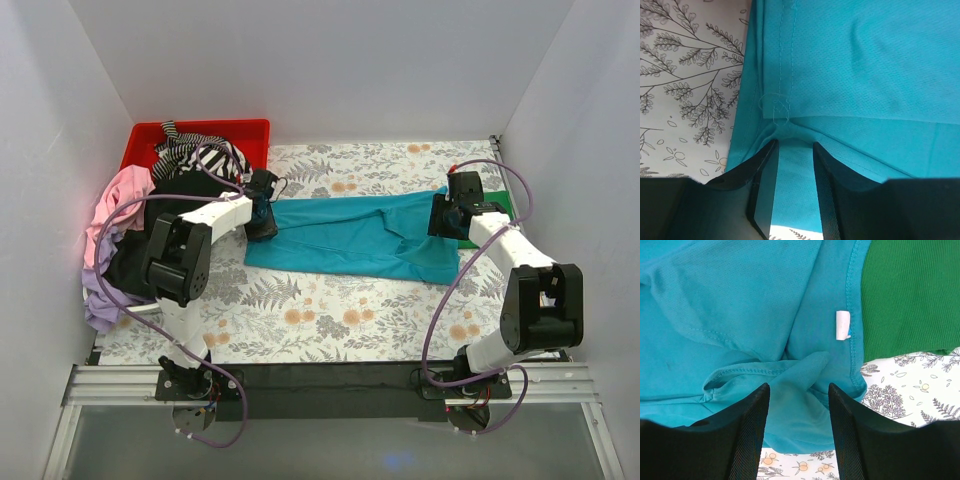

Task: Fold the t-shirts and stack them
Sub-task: Fold the tshirt

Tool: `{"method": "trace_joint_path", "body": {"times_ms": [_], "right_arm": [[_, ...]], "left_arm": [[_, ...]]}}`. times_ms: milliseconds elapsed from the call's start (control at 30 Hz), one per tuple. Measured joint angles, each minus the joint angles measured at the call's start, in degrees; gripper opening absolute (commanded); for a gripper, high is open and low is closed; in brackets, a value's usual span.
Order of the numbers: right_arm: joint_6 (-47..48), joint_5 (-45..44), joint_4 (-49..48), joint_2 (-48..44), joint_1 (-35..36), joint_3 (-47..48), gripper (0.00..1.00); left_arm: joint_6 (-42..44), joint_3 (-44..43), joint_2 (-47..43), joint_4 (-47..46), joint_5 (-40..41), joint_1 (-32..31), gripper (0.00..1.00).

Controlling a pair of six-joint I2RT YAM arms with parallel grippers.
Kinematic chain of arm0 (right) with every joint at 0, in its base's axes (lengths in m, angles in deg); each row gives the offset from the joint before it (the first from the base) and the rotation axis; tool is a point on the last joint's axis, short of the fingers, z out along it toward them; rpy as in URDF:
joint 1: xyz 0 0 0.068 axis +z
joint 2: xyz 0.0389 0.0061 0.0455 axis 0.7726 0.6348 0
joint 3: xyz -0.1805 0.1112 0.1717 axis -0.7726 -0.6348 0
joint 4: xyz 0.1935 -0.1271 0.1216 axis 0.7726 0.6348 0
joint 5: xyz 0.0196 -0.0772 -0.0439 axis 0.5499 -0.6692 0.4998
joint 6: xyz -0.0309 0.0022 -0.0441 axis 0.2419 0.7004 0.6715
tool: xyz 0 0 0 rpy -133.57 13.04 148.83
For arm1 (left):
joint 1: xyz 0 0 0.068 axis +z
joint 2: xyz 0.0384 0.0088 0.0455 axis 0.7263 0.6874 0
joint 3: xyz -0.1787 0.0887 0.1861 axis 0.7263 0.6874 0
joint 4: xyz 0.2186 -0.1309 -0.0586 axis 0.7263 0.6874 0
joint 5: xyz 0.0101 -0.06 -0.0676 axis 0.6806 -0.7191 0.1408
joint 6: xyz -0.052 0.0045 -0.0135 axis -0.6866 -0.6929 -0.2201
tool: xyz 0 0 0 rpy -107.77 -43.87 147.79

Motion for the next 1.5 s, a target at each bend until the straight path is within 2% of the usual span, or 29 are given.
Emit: {"method": "trace_joint_path", "body": {"times_ms": [200, 267, 433, 700, 800, 867, 1100, 1300, 1500], "right_arm": [[0.0, 0.6, 0.0, -0.5, 0.0, 0.0, 0.57], [0.0, 0.8, 0.0, -0.5, 0.0, 0.0, 0.57], [0.0, 1.4, 0.0, -0.5, 0.0, 0.0, 0.57], [0.0, 1.9, 0.0, -0.8, 0.0, -0.4, 0.57], [0.0, 2.2, 0.0, -0.8, 0.0, -0.4, 0.57], [0.0, 2.3, 0.0, -0.8, 0.0, -0.5, 0.57], [0.0, 3.2, -0.6, -0.8, 0.0, -1.2, 0.57], [0.0, 3.6, -0.9, -0.8, 0.0, -1.6, 0.57], [0.2, 4.1, -1.2, -0.9, 0.0, -2.1, 0.57]], "left_arm": [[-0.1, -0.4, 1.1, -0.2, 0.2, 0.0, 0.33], [-0.2, -0.4, 1.2, -0.2, 0.2, 0.0, 0.29], [-0.7, -0.4, 1.3, -0.1, 0.5, 0.0, 0.0], [-1.7, 0.6, 0.7, -0.8, 0.9, 0.0, 0.0], [-2.1, 1.6, 0.0, -0.5, 1.3, 0.0, 0.03], [-2.4, 2.4, -0.7, -0.1, 1.4, 0.0, 0.0], [-3.7, 5.3, -3.3, 2.1, 1.4, 0.0, 0.0], [-4.8, 6.2, -4.8, 4.3, 1.3, 0.0, 0.04], [-5.6, 7.5, -7.8, 6.3, 1.3, 0.0, 0.0]]}}
